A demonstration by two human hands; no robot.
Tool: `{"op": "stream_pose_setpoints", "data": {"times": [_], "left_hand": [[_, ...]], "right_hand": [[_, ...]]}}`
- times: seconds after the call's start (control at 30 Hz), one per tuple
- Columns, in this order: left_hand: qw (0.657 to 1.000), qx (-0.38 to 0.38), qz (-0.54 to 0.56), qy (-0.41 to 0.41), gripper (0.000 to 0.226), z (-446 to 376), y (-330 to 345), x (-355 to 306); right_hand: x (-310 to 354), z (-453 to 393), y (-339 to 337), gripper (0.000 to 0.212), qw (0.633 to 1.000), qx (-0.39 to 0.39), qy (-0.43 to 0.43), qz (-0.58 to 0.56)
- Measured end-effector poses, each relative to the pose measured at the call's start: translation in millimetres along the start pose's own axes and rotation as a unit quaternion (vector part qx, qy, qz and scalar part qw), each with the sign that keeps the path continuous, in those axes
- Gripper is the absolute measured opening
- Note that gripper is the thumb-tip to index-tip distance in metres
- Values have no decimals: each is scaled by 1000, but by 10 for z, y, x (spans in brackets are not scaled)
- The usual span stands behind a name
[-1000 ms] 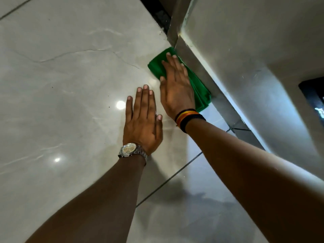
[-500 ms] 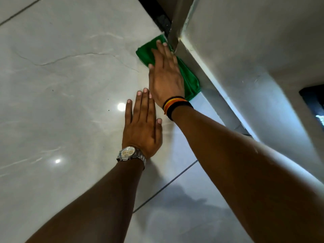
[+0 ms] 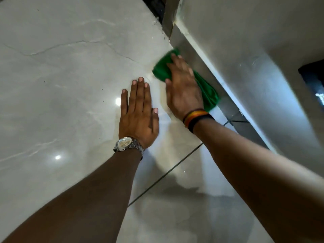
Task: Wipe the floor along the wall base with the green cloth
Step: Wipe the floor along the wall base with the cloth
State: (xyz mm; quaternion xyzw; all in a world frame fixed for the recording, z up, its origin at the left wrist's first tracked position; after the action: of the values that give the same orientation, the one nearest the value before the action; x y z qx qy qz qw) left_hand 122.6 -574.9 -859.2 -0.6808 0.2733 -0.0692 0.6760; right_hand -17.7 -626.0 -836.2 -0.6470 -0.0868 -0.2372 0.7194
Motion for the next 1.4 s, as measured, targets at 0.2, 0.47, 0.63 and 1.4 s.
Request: {"op": "stream_pose_setpoints", "data": {"times": [0.2,0.47,0.63,1.4], "left_hand": [[1000,1,-7,3,73,-1,4,4],[1000,4,-16,12,71,4,-8,-20],[1000,-5,-7,12,71,9,-23,-24],[1000,-10,-11,6,72,-1,-13,-26]], "right_hand": [[145,-197,26,46,1000,-1,-15,-16],[-602,1443,-336,29,954,-17,197,-227],[-640,1190,-425,25,857,54,276,-431],[-201,369,-28,54,986,1,-112,121]]}}
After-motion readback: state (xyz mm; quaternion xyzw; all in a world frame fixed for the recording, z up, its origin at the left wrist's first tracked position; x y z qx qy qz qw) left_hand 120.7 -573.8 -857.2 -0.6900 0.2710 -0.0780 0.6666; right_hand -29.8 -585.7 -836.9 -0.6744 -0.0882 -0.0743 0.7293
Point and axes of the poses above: each hand's wrist, its own z-axis away from the middle knuckle, its own y-axis out of the palm, x = y × z, the point moved 8 cm from there along -z, towards the middle knuckle, and after that the axes turned 9 degrees about y, right-handed, at the moved point
